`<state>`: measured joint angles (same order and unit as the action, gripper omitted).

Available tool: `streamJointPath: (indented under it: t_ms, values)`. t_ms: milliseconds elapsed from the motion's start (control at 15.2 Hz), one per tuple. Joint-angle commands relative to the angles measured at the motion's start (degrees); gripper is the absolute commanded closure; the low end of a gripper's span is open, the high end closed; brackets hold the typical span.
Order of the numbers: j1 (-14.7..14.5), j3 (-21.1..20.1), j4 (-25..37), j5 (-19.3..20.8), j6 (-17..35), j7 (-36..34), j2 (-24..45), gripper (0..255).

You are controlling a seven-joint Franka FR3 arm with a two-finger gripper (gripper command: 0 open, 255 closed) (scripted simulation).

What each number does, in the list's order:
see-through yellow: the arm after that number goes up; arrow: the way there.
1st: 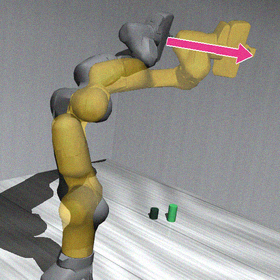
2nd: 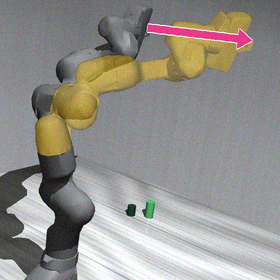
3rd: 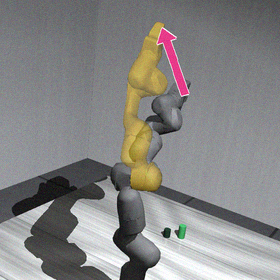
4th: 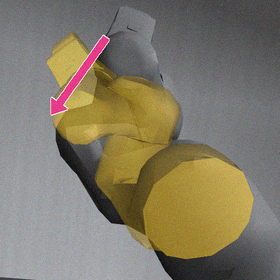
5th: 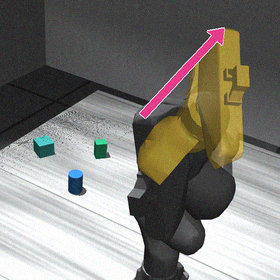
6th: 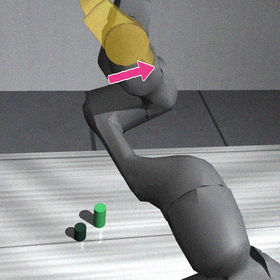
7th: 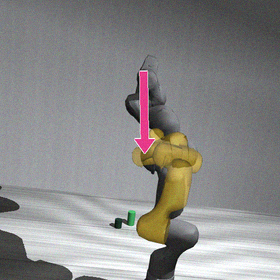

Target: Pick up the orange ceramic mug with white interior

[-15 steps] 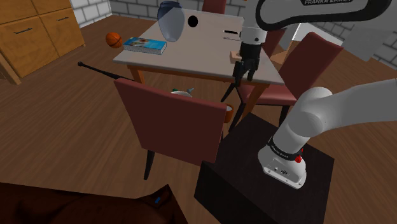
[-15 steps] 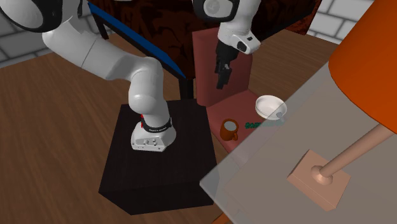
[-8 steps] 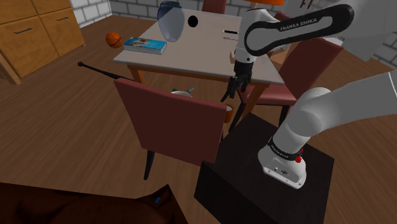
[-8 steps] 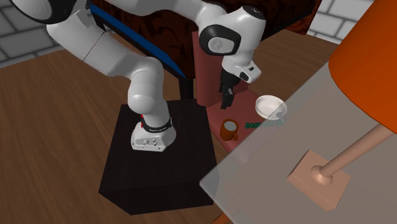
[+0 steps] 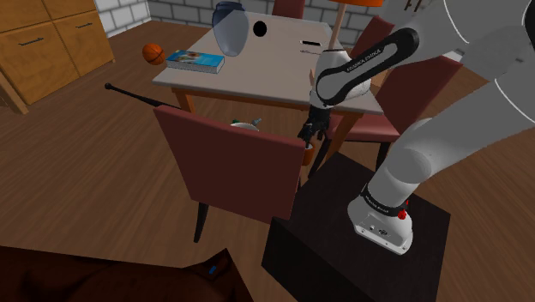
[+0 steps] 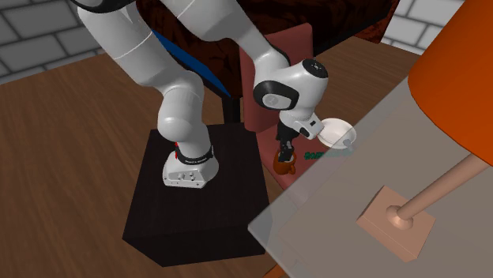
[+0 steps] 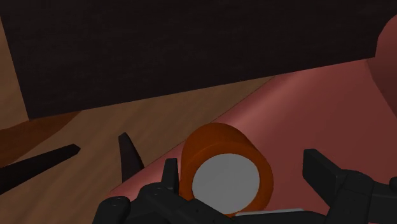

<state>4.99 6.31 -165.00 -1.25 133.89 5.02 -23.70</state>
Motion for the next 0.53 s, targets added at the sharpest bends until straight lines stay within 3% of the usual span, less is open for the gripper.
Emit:
streamJointPath:
  t_ms: [0, 462]
  values:
    - [0.0, 0.5, -0.2, -0.2, 3.2, 0.7, 2.8, 0]
    - [-0.8, 1.0, -1.2, -1.5, 10.9, 2.0, 9.5, 0]
